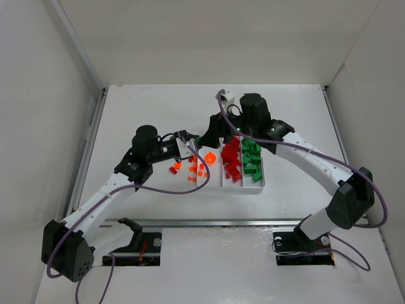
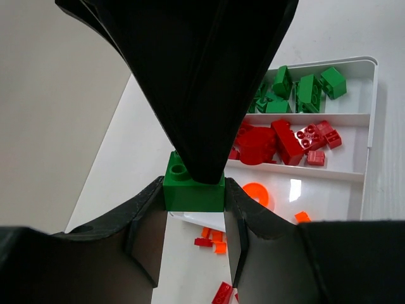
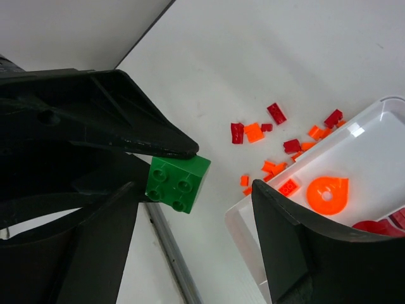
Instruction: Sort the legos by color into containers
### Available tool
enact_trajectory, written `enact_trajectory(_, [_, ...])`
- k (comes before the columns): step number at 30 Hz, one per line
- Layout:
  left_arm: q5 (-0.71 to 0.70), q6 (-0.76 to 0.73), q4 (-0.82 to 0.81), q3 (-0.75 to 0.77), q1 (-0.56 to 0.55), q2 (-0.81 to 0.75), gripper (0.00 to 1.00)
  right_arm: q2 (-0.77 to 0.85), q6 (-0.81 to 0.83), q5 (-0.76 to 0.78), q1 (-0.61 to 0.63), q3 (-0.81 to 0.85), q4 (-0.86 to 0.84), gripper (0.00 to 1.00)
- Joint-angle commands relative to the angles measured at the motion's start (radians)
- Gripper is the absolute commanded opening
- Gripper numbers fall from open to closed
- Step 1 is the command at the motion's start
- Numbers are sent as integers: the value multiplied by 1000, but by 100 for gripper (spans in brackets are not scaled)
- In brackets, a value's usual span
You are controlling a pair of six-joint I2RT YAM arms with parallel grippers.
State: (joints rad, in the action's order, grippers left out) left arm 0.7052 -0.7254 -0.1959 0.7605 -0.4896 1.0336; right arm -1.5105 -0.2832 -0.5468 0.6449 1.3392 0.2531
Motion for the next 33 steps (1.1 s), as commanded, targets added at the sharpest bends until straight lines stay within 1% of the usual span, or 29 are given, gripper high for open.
enact_trajectory(1, [45,-17,-45,46,-13,-10,0,-5,1,-77,6,67,-74,77])
enact_trajectory(7, [36,-17,-45,56,-14,-1,0,-24,-17,-65,15,67,-74,77])
enact_trajectory(11, [16,7,-76,56,-14,8,0,-59,-28,-65,15,86,-74,73])
enact_trajectory(12, [16,7,-76,56,-23,8,0,-68,-28,-65,15,86,-74,71])
enact_trajectory(14, [7,17,-85,56,-23,8,0,-68,-37,-65,15,95,-74,61])
enact_trajectory(16, [7,17,-85,56,-23,8,0,-77,-37,-65,15,104,-74,48])
enact_trajectory(17, [7,17,-85,56,-23,8,0,-77,-37,-65,15,104,-74,34])
enact_trajectory(20, [-6,17,-94,56,-23,8,0,-77,-37,-55,15,114,-74,14])
enact_trajectory(21, [-6,26,-94,56,-23,8,9,-77,-37,-39,15,114,-74,4])
enact_trajectory(22, [-16,43,-103,56,-32,8,25,-77,-37,-29,15,114,-74,0])
enact_trajectory(23, [-16,43,-103,43,-32,8,60,-67,-46,-15,15,104,-74,0])
enact_trajectory(24, [-16,55,-103,43,-32,8,74,-66,-47,7,15,104,-74,0])
enact_trajectory(25, [-16,55,-94,31,-32,8,89,-51,-47,72,15,89,-46,0])
enact_trajectory(26, [-16,66,-70,31,-32,8,100,-34,-47,114,15,71,-28,0])
enact_trajectory(27, [-38,76,-57,22,-32,8,100,-25,-47,161,15,58,-6,0])
enact_trajectory(28, [-55,89,-48,7,-32,8,100,-16,-57,277,-5,42,44,0])
enact_trajectory(29, [-78,128,-37,7,-32,8,100,4,-57,345,-14,-4,67,0])
enact_trajectory(31, [-186,179,-25,-30,-32,8,100,15,-102,482,-40,-46,135,0])
enact_trajectory(32, [-232,204,-25,-30,-32,8,100,15,-112,540,-85,-66,185,0])
enact_trajectory(33, [-277,249,-14,-45,-32,8,100,25,-113,563,-106,-108,202,0])
